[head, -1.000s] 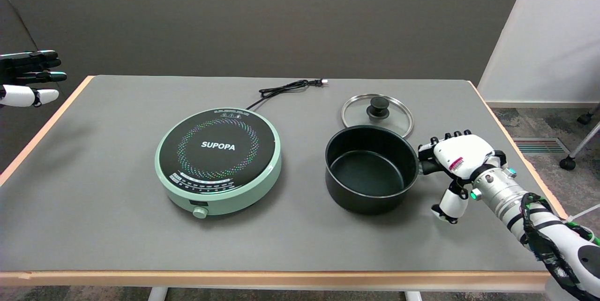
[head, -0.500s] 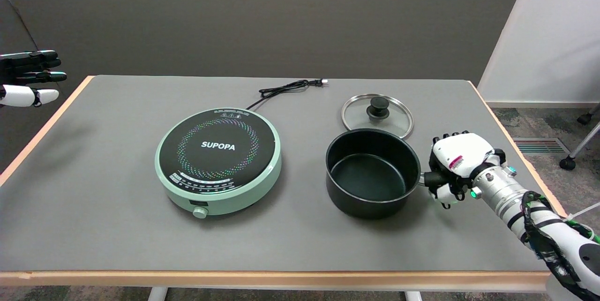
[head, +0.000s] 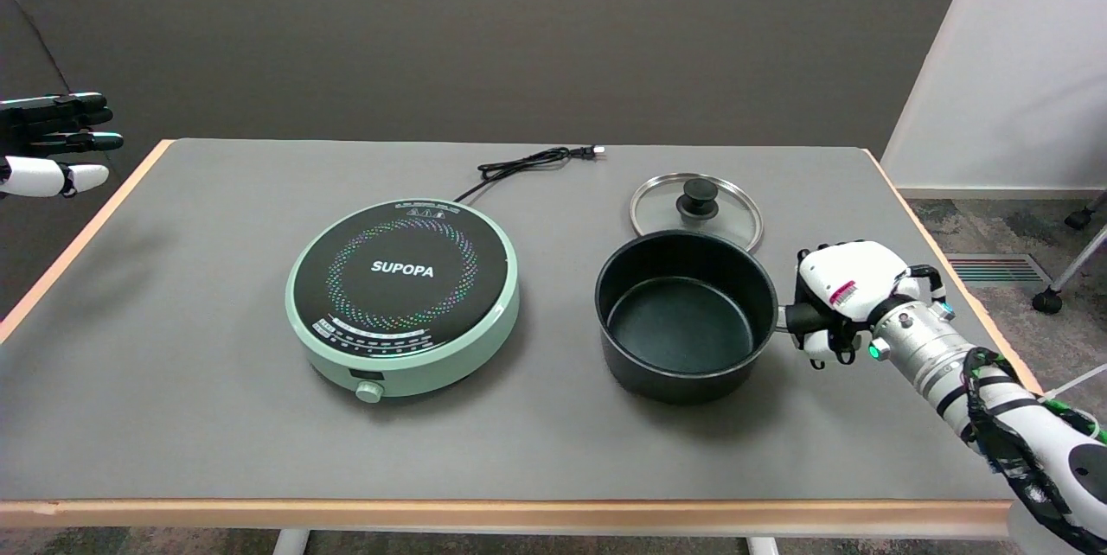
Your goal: Pick up the soup pot.
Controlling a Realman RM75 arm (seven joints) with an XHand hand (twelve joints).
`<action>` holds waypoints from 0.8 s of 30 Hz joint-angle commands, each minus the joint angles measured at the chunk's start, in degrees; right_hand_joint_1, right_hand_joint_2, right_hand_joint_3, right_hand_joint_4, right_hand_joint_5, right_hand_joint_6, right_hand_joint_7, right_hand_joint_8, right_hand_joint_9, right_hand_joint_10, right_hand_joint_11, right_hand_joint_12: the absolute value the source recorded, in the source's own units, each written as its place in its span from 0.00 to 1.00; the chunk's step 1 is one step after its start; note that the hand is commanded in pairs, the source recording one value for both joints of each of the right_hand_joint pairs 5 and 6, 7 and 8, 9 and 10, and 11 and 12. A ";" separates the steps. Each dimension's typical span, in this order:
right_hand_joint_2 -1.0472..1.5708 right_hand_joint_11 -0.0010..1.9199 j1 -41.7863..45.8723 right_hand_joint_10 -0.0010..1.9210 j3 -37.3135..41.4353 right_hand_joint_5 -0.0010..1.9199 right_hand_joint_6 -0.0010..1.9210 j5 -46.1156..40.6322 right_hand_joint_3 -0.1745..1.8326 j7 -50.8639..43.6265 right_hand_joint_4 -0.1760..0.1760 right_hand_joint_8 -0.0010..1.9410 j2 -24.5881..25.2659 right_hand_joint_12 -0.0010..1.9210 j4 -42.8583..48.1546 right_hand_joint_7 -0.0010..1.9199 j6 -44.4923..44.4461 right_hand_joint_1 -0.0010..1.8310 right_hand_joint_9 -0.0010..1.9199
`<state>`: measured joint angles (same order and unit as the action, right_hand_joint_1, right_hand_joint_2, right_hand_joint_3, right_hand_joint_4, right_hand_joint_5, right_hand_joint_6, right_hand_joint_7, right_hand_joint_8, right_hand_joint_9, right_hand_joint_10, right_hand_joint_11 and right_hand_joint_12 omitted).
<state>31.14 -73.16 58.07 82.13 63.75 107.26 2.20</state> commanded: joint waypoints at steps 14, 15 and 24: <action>0.79 0.95 -2.58 0.95 0.91 0.95 0.95 0.22 0.67 9.12 0.35 0.94 -0.35 0.95 -0.77 0.95 0.46 0.44 0.95; 0.80 0.95 -2.80 0.95 0.83 0.95 0.95 0.22 0.66 9.43 0.36 0.94 -0.35 0.95 -0.83 0.95 0.46 0.42 0.95; 0.92 0.95 -6.15 0.95 0.14 0.95 0.95 0.38 0.42 9.89 0.34 0.94 -0.38 0.95 -1.52 0.95 0.51 0.43 0.95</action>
<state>28.92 -72.50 58.10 89.03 63.49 106.67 2.37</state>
